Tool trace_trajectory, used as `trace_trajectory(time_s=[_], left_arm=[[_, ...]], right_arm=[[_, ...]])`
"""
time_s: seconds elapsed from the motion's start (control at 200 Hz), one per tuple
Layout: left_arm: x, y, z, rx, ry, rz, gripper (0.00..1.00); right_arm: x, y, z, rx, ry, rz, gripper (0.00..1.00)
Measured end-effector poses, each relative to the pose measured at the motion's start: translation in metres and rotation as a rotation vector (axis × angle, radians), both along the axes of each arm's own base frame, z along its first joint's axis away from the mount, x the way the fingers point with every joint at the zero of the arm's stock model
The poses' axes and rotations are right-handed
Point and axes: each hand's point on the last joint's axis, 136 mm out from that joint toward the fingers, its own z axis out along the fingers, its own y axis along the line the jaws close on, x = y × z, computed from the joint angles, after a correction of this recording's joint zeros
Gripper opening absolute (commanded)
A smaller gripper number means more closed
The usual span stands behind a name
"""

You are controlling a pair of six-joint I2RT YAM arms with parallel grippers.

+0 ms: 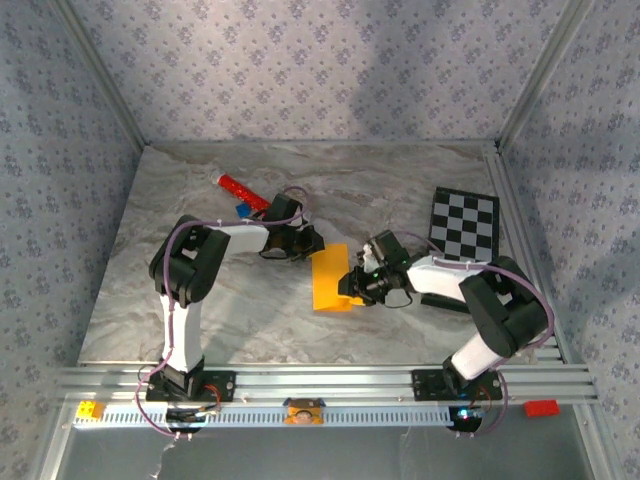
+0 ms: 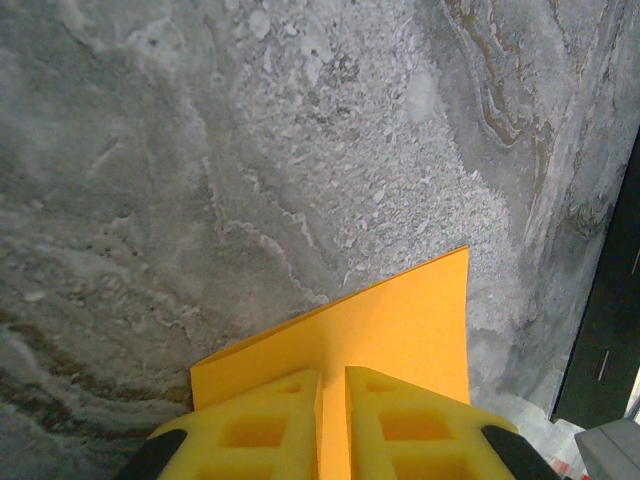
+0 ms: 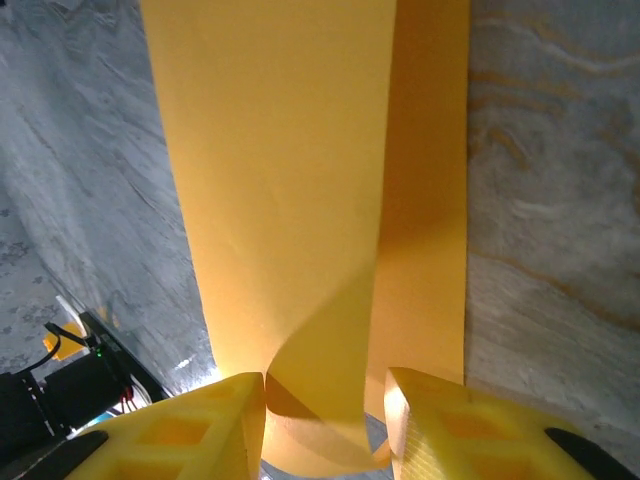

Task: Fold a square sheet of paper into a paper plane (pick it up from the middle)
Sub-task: Fold the triangle a second time at the center of the table.

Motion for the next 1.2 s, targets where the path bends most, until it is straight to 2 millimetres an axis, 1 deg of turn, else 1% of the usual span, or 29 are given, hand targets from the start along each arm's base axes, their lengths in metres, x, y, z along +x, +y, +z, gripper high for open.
trace_trajectory(time_s=[0.26,0.445,0.615,0.89,1.064,1.144,1.199], left_arm=[[0.006,-0.009,0.002,-0.006,-0.011,-0.032,0.15],[0.011,-0.014,0.002,-0.002,-0.012,-0.057,0.14],[0.014,-0.016,0.002,0.006,-0.015,-0.072,0.14],[0.013,-0.016,0.002,0.016,-0.021,-0.091,0.16],[0.013,-0.016,0.004,0.014,-0.029,-0.094,0.22],[0.013,-0.017,0.007,0.017,-0.037,-0.098,0.29],[0.013,-0.017,0.012,0.020,-0.053,-0.103,0.36]], right_arm=[[0.018,0.001,0.004,0.066,-0.029,-0.015,0.39],[0.024,0.001,0.006,0.102,-0.044,-0.007,0.39],[0.032,-0.003,0.008,0.122,-0.060,-0.016,0.34],[0.039,-0.002,0.000,0.136,-0.058,-0.024,0.26],[0.044,-0.001,0.001,0.148,-0.073,-0.033,0.16],[0.045,-0.001,0.000,0.149,-0.075,-0.034,0.14],[0.045,-0.001,0.000,0.148,-0.074,-0.034,0.13]])
